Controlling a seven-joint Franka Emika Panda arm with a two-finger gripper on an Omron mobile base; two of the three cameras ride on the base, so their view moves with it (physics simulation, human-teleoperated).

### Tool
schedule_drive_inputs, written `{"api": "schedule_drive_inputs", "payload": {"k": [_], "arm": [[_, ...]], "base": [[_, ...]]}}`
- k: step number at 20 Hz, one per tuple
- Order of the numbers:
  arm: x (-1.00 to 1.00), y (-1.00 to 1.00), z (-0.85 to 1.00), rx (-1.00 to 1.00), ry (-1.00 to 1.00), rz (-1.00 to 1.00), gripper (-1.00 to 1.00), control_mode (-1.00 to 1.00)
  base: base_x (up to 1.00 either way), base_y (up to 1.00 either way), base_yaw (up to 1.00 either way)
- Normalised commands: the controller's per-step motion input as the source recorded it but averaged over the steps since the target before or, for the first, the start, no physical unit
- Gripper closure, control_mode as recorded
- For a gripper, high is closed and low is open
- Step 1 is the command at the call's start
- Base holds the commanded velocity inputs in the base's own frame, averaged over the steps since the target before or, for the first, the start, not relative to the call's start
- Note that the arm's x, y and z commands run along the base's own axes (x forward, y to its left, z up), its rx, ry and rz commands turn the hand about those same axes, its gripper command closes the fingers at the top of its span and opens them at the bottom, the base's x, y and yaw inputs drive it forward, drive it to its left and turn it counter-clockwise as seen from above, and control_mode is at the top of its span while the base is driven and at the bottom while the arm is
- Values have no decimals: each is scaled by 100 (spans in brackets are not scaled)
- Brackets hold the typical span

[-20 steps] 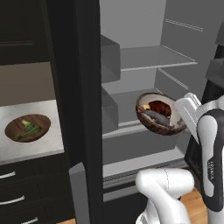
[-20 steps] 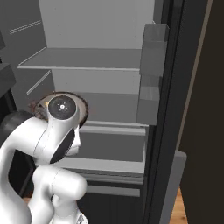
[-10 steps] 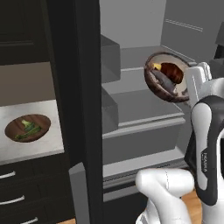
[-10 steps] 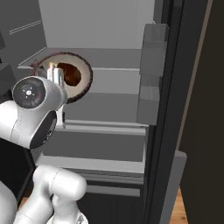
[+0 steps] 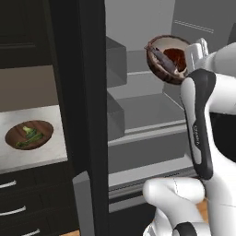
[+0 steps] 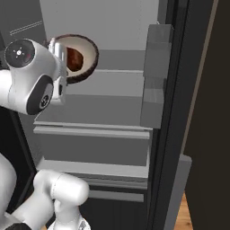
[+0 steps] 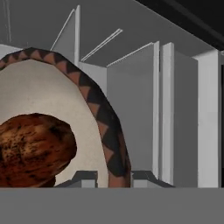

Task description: Place the bowl with the broccoli and squash on the second highest shelf of the fridge. Place the bowl with the steak and fish on the top shelf of the fridge.

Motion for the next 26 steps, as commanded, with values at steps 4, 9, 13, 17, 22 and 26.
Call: {"api": "schedule_drive_inputs", "payload": {"k": [4,9,13,17,22,26], "arm": [[66,2,0,-2,1,0,100,-100],[100,2,-3,-2,0,0,100,-100],[100,8,-25,-5,0,0,100,-100],[100,11,-20,-5,6,0,100,-100],[99,12,-13,-7,7,0,100,-100],[92,8,0,-2,0,-1,100,-100]], "base": [[0,0,0],[0,0,0],[0,0,0],[0,0,0],[0,0,0],[0,0,0]]}}
